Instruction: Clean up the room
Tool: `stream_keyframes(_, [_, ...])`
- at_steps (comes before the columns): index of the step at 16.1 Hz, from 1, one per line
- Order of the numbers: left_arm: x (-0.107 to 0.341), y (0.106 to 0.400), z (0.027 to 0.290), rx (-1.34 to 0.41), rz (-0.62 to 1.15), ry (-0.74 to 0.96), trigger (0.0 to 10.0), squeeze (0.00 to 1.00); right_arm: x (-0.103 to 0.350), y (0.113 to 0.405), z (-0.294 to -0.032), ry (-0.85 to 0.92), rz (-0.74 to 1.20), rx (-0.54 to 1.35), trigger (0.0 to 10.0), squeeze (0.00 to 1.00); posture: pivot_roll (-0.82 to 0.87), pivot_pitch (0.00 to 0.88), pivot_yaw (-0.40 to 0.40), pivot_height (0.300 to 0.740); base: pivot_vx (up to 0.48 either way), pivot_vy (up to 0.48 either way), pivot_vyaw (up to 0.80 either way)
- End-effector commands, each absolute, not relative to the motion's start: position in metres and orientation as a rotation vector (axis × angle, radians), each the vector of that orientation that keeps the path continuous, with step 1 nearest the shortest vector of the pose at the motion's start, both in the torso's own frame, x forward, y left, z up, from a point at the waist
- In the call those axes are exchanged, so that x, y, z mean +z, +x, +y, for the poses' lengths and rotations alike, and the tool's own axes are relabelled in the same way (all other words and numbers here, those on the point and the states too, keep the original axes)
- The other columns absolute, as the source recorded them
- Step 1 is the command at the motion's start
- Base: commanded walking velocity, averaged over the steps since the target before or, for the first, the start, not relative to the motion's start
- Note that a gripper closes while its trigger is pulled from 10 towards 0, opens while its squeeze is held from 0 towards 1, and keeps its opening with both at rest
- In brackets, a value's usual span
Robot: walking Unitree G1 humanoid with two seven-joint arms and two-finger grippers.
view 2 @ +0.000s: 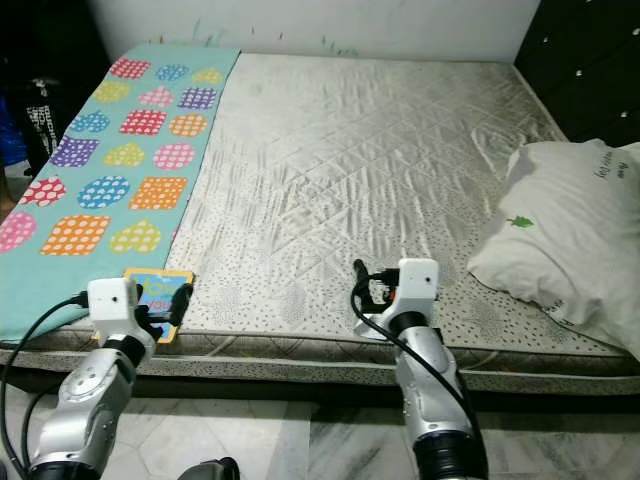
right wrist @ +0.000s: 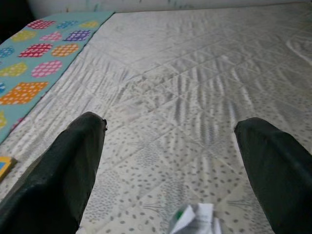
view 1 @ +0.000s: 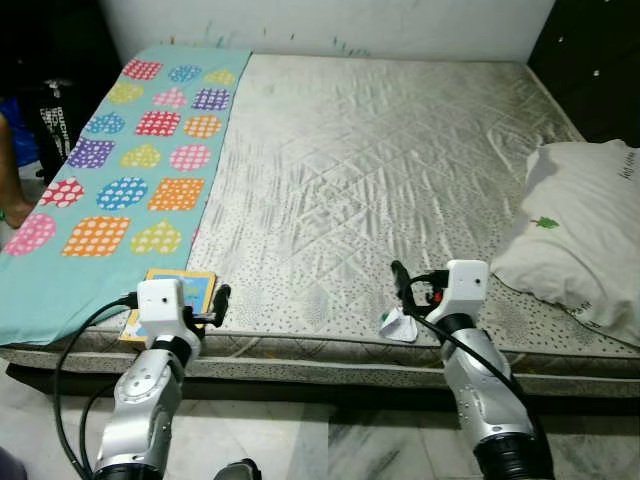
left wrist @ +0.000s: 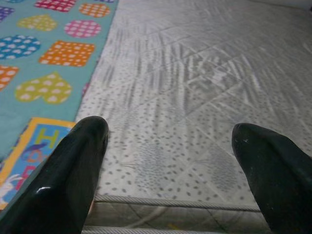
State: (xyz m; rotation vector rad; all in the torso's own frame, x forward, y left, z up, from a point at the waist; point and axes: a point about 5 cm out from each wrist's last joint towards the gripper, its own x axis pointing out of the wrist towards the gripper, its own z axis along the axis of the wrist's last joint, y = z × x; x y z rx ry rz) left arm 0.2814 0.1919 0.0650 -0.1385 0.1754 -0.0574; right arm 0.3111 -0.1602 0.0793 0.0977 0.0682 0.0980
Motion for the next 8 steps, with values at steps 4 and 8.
stream_keyframes(4, [0.0669,0.2823,0.1916,-0.058,0.165,-0.131,10.0,0.0,0.0754,0.311,-0.1623,0.098,0.094,0.095,10.0,0.0,0.04,0.146,-0.034,0.74,0.0,-0.205,0.0])
stream_keyframes(8, [0.0671,0.2829,0.1916,-0.057,0.164,-0.131,10.0,0.0,0.0756,0.3116,-0.1621,0.096,0.092,0.095,10.0,0.0,0.04,0.146,-0.034,0.74,0.0,-0.262,0.0])
